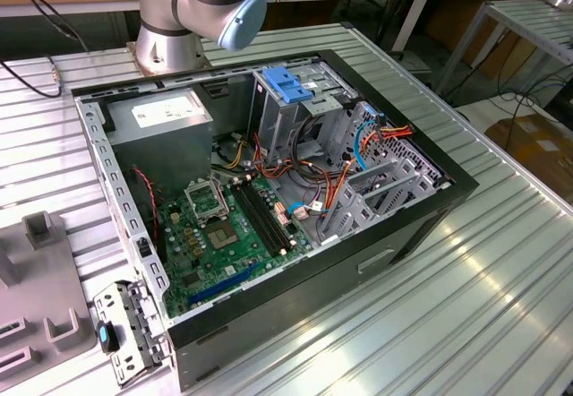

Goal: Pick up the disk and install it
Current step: 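Pick up the disk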

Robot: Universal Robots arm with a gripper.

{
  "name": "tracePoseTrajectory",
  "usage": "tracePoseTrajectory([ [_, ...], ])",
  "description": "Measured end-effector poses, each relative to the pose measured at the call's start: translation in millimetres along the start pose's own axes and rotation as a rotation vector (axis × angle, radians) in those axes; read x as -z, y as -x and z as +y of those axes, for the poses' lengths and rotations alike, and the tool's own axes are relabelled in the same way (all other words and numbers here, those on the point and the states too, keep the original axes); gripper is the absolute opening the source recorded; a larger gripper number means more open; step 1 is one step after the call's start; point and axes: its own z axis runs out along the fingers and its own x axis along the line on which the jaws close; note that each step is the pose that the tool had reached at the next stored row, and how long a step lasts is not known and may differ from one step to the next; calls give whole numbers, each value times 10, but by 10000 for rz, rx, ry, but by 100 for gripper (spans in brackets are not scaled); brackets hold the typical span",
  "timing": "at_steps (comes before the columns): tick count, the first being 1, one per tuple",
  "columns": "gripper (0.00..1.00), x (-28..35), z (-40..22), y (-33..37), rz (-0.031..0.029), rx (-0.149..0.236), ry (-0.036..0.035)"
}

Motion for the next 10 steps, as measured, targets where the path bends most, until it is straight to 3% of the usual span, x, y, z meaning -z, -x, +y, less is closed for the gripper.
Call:
tracePoseTrajectory([
  [10,11,-3,0,1,87,2076,-12],
])
